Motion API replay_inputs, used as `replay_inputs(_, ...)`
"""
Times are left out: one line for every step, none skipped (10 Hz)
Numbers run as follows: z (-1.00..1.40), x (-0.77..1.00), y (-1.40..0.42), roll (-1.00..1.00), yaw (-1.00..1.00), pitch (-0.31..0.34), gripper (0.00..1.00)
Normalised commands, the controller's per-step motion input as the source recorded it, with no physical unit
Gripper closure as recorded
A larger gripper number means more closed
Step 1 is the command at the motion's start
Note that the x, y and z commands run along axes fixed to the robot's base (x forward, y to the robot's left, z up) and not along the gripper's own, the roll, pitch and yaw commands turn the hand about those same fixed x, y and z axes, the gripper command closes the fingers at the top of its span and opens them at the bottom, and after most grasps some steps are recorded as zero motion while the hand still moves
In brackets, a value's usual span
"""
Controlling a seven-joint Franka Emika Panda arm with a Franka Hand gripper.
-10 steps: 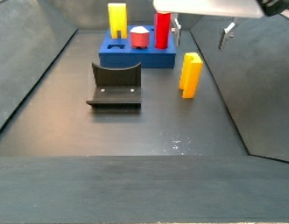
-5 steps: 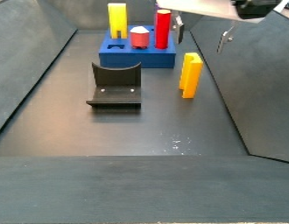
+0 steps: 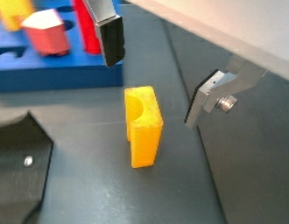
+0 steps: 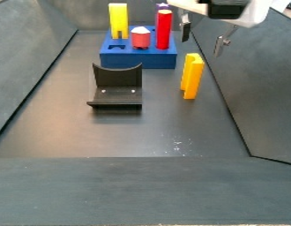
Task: Pick up the arch object. Move up. Rotate the arch object. Move to above the board. Insert the arch object.
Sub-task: Rotate the arch object.
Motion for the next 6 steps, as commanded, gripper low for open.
replay_inputs(-0.04,0.03,0.02,-0.01,-1.00,0.004,0.00)
replay_inputs(-0.04,0.03,0.02,-0.01,-1.00,0.004,0.00)
replay_inputs(-0.04,0.03,0.02,-0.01,-1.00,0.005,0.00)
replay_inputs(-0.04,0.03,0.02,-0.01,-1.00,0.005,0.00)
replay_inputs(-0.04,0.03,0.02,-0.01,-1.00,0.006,0.00)
replay_inputs(-0.04,0.03,0.02,-0.01,-1.00,0.007,0.00)
